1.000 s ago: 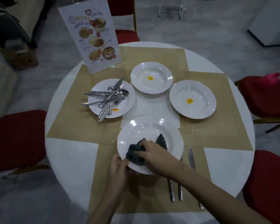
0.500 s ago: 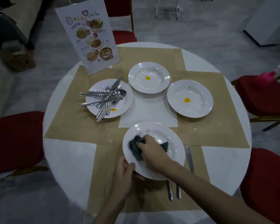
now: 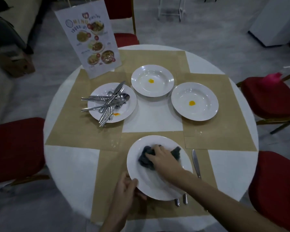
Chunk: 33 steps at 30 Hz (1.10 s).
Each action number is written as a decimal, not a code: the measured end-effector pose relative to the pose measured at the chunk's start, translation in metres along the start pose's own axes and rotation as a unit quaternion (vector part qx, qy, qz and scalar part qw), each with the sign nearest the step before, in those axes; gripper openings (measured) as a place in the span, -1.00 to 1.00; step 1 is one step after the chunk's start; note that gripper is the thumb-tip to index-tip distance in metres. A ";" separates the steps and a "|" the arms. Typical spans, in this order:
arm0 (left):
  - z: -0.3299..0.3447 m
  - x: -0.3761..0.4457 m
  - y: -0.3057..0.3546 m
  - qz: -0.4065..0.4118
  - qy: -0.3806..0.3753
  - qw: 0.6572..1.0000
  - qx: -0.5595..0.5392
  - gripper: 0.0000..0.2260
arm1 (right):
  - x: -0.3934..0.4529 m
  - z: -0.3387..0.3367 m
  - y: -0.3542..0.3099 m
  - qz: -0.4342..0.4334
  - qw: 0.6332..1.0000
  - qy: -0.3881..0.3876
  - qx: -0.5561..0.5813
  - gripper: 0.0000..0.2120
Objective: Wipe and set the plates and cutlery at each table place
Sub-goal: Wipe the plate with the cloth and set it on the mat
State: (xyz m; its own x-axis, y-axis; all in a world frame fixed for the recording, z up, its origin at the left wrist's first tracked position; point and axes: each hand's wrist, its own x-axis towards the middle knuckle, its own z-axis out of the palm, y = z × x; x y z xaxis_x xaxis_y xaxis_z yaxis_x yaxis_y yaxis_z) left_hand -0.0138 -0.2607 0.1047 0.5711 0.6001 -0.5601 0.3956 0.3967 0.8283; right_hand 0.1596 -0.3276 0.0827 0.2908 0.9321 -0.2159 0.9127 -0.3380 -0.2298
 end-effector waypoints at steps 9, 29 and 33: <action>-0.040 0.002 -0.007 0.013 0.080 0.994 -0.079 -0.85 | -0.046 -0.003 -0.004 -0.183 0.983 0.020 0.018 -0.51; -0.069 0.016 -0.089 0.020 0.175 0.984 -0.015 -0.82 | -0.085 -0.001 0.031 0.295 0.487 0.158 0.807 -0.54; -0.059 0.013 -0.078 0.042 0.142 0.989 0.023 -0.83 | -0.096 0.000 0.035 0.319 0.519 0.194 0.769 -0.78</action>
State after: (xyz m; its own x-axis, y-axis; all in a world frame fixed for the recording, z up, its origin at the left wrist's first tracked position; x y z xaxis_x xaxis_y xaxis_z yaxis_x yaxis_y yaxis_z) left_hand -0.0795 -0.2430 0.0330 0.3817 0.8030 -0.4577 0.3903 0.3088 0.8674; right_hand 0.1633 -0.4291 0.0950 0.7004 0.4230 -0.5748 -0.6270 -0.0200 -0.7787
